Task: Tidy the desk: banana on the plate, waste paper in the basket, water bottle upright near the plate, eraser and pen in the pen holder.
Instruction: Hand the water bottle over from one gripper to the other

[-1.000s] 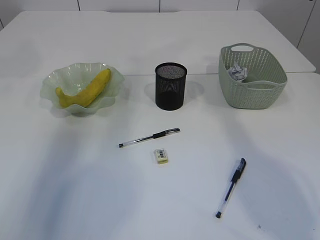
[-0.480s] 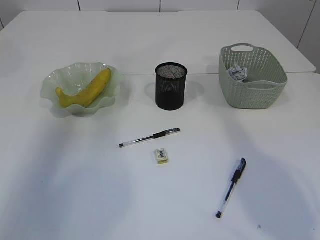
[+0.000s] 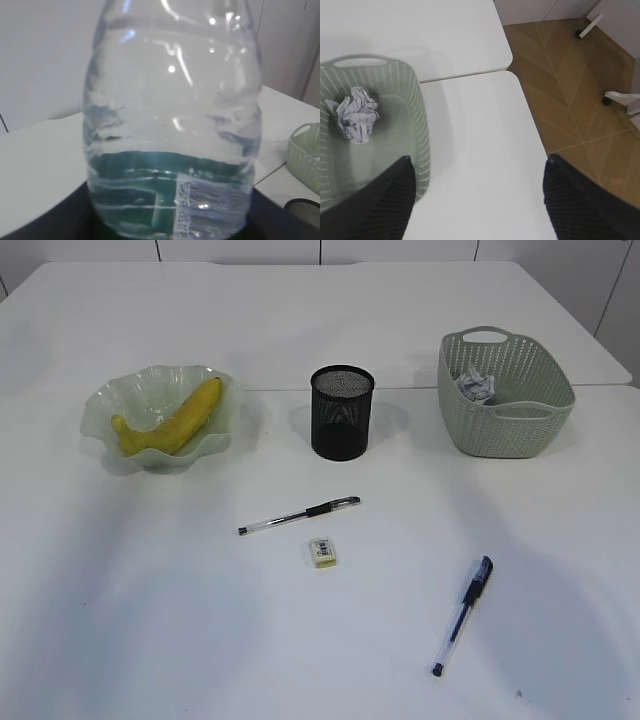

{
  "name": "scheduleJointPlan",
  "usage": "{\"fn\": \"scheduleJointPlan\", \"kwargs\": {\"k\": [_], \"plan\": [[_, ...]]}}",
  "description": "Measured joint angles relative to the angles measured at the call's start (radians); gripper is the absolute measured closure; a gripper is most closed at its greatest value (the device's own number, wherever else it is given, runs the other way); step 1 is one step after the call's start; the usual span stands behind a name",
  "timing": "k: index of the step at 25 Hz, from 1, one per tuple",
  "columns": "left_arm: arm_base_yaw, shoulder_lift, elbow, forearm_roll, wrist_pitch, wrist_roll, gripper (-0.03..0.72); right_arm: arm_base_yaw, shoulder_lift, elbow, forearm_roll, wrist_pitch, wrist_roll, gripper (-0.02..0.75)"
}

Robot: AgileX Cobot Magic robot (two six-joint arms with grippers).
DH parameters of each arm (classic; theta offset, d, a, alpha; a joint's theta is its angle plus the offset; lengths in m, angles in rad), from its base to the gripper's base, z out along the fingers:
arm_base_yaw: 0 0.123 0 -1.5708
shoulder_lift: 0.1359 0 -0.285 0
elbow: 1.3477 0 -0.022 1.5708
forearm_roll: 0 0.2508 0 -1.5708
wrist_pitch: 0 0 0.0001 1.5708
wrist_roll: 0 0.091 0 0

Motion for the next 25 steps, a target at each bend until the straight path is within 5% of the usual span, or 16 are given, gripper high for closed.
{"fn": "scheduleJointPlan", "kwargs": {"k": [12, 25], "plan": [[0.0, 0.019, 0.259, -0.39, 0.081, 0.349, 0.303, 0.0, 0.0, 0.0, -0.012, 0.0, 0.0, 0.15], [0.009, 0.019, 0.422, -0.455, 0.249, 0.554, 0.303, 0.0, 0.0, 0.0, -0.014, 0.0, 0.002, 0.15]]}}
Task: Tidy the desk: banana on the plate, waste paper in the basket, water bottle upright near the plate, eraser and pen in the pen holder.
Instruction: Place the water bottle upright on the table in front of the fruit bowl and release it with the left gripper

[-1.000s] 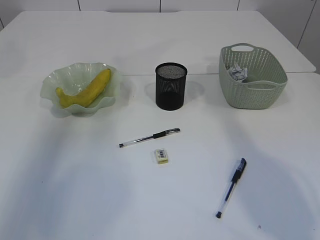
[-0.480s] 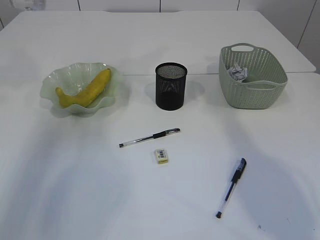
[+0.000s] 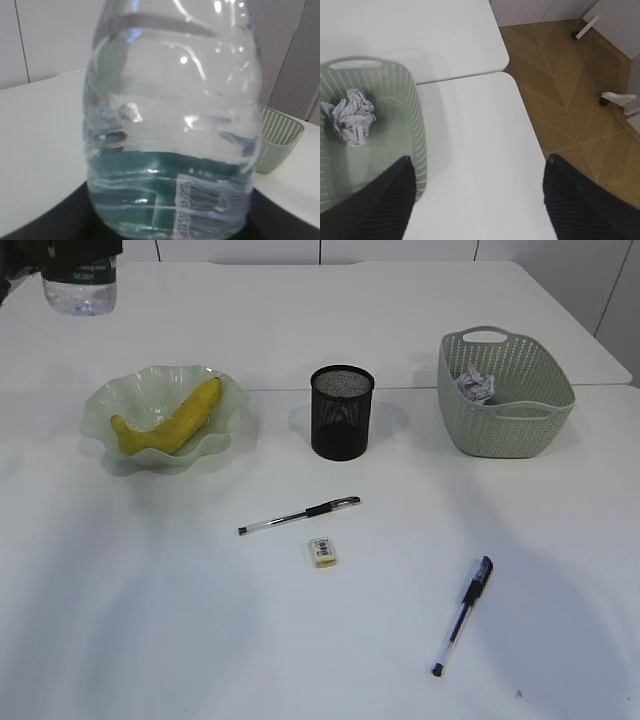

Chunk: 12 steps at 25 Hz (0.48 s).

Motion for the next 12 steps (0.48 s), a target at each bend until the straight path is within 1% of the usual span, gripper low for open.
{"fn": "scheduleJointPlan", "kwargs": {"k": [6, 12], "plan": [[0.025, 0.0, 0.087, -0.002, 0.03, 0.076, 0.303, 0.0, 0.0, 0.0, 0.0, -0.002, 0.001, 0.151], [0.066, 0.0, 0.175, -0.006, 0.121, 0.148, 0.303, 0.0, 0.0, 0.0, 0.0, -0.009, 0.003, 0.15]]}}
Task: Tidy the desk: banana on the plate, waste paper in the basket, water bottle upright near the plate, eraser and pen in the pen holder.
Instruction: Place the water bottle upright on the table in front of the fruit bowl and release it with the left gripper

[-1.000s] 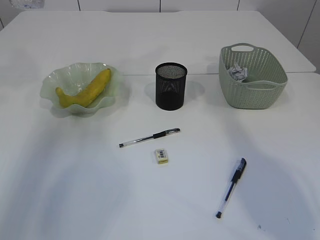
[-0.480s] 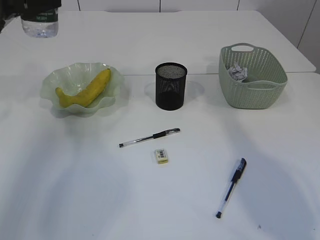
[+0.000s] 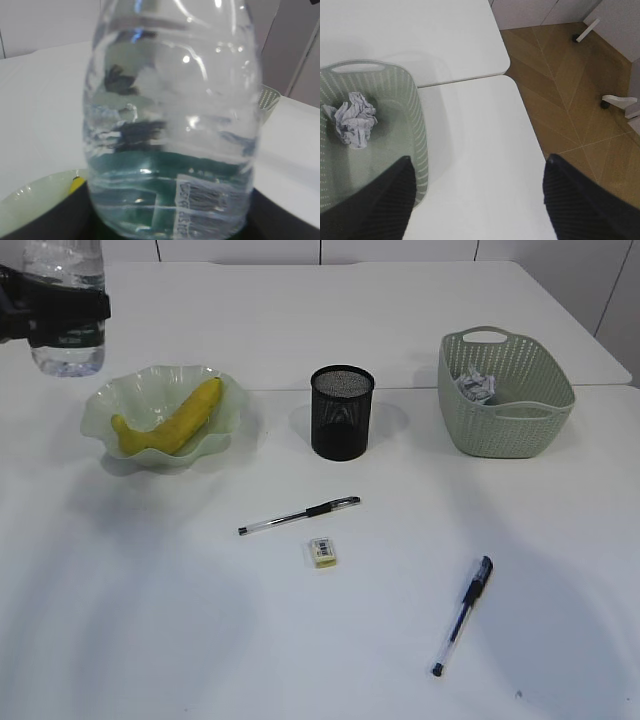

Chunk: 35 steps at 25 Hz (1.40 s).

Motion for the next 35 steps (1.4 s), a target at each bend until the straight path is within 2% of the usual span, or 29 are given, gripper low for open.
{"fn": "scheduleJointPlan", "kwargs": {"k": [4, 14, 17, 23, 27, 35], "plan": [[0.031, 0.0, 0.05, 0.0, 0.059, 0.024, 0.303, 0.0, 0.0, 0.0, 0.0, -0.004, 0.0, 0.15], [0.1, 0.0, 0.173, -0.01, 0.066, 0.094, 0.303, 0.0, 0.0, 0.0, 0.0, -0.018, 0.001, 0.151], [0.102, 0.0, 0.201, 0.0, 0.064, 0.106, 0.303, 0.0, 0.0, 0.0, 0.0, -0.024, 0.001, 0.151], [0.102, 0.0, 0.204, 0.11, 0.064, 0.111, 0.303, 0.0, 0.0, 0.0, 0.0, -0.024, 0.002, 0.151], [0.103, 0.0, 0.204, 0.147, 0.064, 0.113, 0.303, 0.0, 0.0, 0.0, 0.0, -0.024, 0.002, 0.151], [0.103, 0.0, 0.204, 0.15, 0.064, 0.257, 0.303, 0.0, 0.0, 0.0, -0.001, -0.024, 0.002, 0.151]]}}
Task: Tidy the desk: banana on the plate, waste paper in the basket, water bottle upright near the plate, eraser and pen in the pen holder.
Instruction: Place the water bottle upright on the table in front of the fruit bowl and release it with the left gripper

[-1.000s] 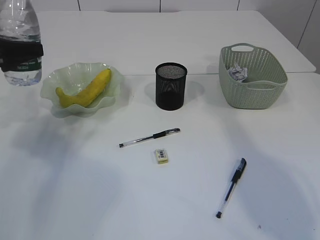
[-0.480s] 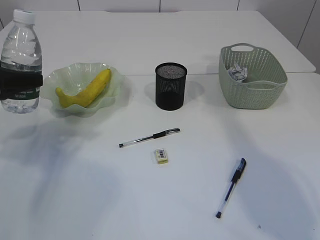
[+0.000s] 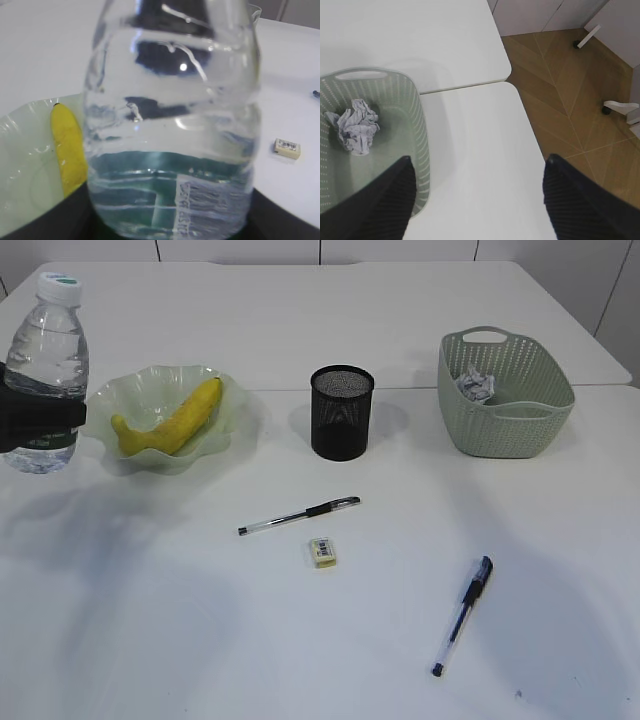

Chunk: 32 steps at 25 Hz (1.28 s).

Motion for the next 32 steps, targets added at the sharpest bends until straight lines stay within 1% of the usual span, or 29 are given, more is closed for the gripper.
{"fn": "scheduleJointPlan", "kwargs": {"k": [2, 5, 8, 9, 14, 18, 29, 32], "plan": [[0.0, 0.002, 0.002, -0.007, 0.002, 0.025, 0.303, 0.0, 0.0, 0.0, -0.002, 0.0, 0.0, 0.151], [0.0, 0.024, 0.032, -0.07, 0.004, 0.086, 0.303, 0.0, 0.0, 0.0, -0.01, 0.0, 0.0, 0.151], [0.0, 0.044, 0.091, -0.145, -0.008, 0.174, 0.303, 0.0, 0.0, 0.0, -0.024, 0.0, 0.0, 0.151], [0.0, 0.047, 0.106, -0.155, -0.01, 0.198, 0.303, 0.0, 0.0, 0.0, -0.026, 0.0, 0.0, 0.151], [0.0, 0.049, 0.145, -0.176, -0.011, 0.297, 0.303, 0.0, 0.0, 0.0, -0.031, -0.004, 0.0, 0.151], [0.0, 0.08, 0.164, -0.187, -0.011, 0.353, 0.303, 0.0, 0.0, 0.0, -0.033, -0.009, 0.0, 0.152], [0.0, 0.25, 0.169, -0.205, -0.021, 0.467, 0.303, 0.0, 0.0, 0.0, -0.033, -0.024, 0.001, 0.151], [0.0, 0.274, 0.169, -0.22, 0.007, 0.493, 0.304, 0.0, 0.0, 0.0, -0.034, -0.03, 0.002, 0.151]]}}
